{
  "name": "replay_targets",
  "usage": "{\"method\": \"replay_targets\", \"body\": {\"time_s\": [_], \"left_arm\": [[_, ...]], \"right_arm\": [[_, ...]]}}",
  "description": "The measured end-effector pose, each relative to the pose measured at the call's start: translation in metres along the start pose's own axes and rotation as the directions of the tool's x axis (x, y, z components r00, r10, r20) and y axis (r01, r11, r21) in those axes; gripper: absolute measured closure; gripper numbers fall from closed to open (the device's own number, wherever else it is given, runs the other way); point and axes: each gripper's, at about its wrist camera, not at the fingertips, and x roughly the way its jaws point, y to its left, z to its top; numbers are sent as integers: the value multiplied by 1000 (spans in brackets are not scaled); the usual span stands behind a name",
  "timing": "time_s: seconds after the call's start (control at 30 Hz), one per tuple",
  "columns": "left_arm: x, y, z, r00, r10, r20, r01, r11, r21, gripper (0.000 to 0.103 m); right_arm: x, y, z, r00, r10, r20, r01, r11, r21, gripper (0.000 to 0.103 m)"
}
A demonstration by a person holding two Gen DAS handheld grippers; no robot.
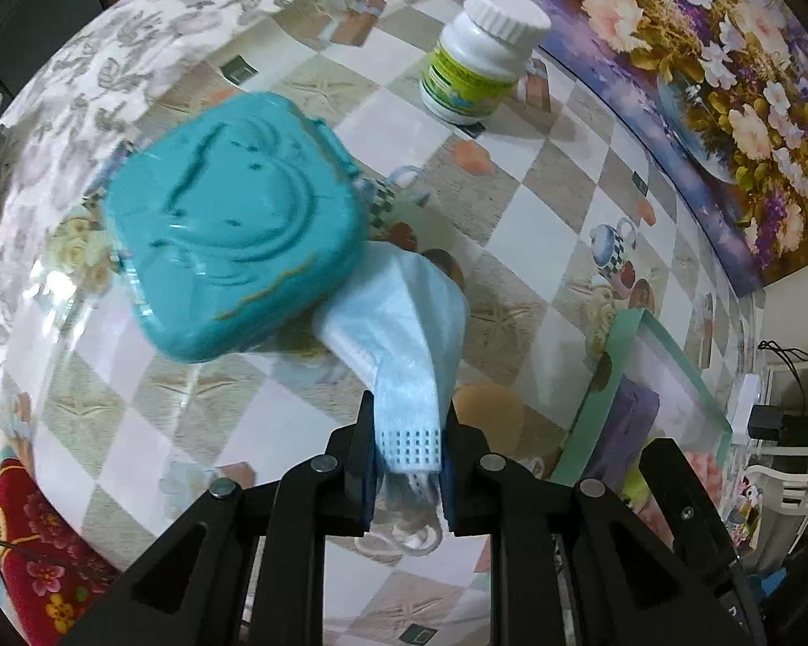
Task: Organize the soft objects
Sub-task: 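Grasp the blue face mask with the left gripper while the right gripper grasps the tan sponge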
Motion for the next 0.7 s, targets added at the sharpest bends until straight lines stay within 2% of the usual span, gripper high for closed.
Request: {"method": "replay_targets", "body": {"time_s": [0.27, 0.5, 0.7], "left_arm": [[-9, 22, -6, 1000, -15, -16, 14, 999, -33, 84], [-9, 32, -3, 999, -19, -26, 17, 998, -68, 84], [-3, 34, 0, 998, -31, -48, 27, 995, -98, 84]], "right_arm": [[-2, 25, -8, 1000, 27, -8, -28, 995, -92, 1], [15, 49, -18, 992, 101, -73, -112, 979, -168, 19], [32, 60, -24, 985, 123, -121, -147, 967, -209, 27]]}}
